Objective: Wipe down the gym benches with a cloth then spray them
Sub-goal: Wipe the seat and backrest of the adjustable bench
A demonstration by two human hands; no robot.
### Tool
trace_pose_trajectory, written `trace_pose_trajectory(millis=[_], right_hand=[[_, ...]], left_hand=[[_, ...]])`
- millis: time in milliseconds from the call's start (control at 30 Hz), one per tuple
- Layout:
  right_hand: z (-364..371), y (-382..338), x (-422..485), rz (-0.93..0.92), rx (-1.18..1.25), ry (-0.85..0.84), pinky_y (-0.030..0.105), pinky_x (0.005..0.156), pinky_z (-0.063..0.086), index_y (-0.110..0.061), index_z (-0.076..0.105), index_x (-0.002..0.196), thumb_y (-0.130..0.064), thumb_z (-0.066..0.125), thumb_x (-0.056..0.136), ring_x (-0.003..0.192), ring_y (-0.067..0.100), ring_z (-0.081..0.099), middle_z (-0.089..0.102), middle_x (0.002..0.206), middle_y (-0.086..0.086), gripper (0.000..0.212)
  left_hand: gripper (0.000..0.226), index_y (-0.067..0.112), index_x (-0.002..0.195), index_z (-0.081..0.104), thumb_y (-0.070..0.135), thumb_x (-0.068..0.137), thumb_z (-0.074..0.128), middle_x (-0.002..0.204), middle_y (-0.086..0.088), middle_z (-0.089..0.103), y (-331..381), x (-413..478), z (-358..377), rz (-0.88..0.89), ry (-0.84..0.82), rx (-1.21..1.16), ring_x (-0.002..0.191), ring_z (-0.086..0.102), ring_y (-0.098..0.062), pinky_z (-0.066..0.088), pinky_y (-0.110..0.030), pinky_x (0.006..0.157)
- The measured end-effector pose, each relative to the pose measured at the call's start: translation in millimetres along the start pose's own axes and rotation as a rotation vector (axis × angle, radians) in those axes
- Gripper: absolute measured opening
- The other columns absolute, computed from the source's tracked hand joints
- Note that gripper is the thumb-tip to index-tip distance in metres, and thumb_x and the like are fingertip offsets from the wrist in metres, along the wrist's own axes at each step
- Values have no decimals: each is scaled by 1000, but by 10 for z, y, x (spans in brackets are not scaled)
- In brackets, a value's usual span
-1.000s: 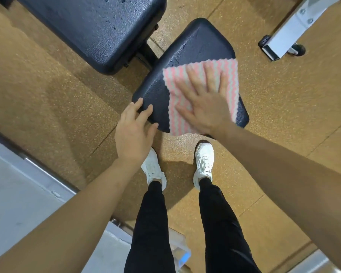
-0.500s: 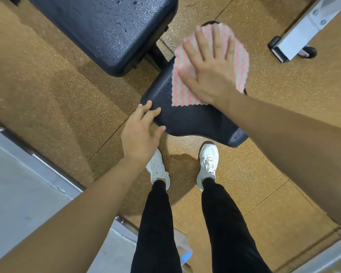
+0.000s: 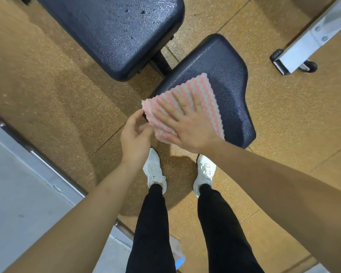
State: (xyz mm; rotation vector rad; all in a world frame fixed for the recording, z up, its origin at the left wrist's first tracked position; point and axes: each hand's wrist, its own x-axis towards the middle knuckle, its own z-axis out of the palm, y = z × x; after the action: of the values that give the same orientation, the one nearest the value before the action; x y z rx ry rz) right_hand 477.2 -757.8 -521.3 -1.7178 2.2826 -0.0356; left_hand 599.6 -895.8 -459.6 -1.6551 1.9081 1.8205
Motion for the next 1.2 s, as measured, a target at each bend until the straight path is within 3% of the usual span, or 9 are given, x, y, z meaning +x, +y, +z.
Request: trace_pose_trajectory(millis=[133, 233, 367, 600, 733, 933, 1200], right_hand=[[-55, 301, 68, 104, 2, 23, 69, 119, 1, -35, 17, 162, -76, 27, 95, 156, 39, 6, 13, 170, 0, 79], [-195, 613, 186, 221, 17, 3, 70, 119, 4, -36, 14, 162, -77, 23, 95, 156, 40, 5, 10, 171, 0, 78], [-378, 966, 288, 373, 65, 4, 73, 117, 1, -36, 20, 160, -78, 23, 95, 155, 42, 4, 12, 171, 2, 77], [-379, 949, 81, 568, 75, -52, 73, 116, 8, -33, 8, 162, -82, 17, 92, 155, 43, 0, 2, 171, 5, 85], [-225, 703, -503, 617, 148, -73, 70, 119, 13, -30, 8, 162, -81, 25, 93, 154, 46, -4, -1, 171, 8, 88], [-18, 288, -1194, 827, 294, -26, 60, 111, 34, -24, 2, 162, -76, 34, 94, 143, 50, 26, 1, 167, 19, 92], [46, 328, -1255, 978, 545, 117, 48, 103, 42, -29, 8, 163, -69, 47, 95, 127, 37, 39, 36, 149, 20, 88]], left_hand=[[48, 17, 142, 55, 10, 97, 67, 120, 19, 59, -3, -9, 87, -7, 38, 36, 89, 60, 22, 48, -2, 79], [60, 21, 147, 52, 15, 92, 75, 132, 15, 51, -19, -1, 111, 27, 24, 138, 105, 63, 3, 55, -20, 96], [80, 21, 154, 44, 27, 84, 83, 144, 7, 45, -99, 10, 145, 100, -11, 320, 125, 57, -13, 51, -40, 107], [92, 19, 157, 37, 35, 81, 85, 149, 0, 41, -94, 40, 256, 118, 39, 479, 127, 56, -20, 51, -44, 107], [91, 19, 157, 37, 35, 81, 85, 148, -3, 42, -109, 49, 255, 139, 58, 543, 125, 58, -21, 51, -45, 106], [90, 17, 157, 36, 32, 83, 84, 150, -3, 40, -79, 1, 326, 134, 77, 581, 126, 58, -23, 48, -43, 109], [88, 16, 158, 33, 32, 86, 81, 151, -4, 39, -7, -49, 386, 108, 84, 677, 122, 62, -25, 50, -40, 104]])
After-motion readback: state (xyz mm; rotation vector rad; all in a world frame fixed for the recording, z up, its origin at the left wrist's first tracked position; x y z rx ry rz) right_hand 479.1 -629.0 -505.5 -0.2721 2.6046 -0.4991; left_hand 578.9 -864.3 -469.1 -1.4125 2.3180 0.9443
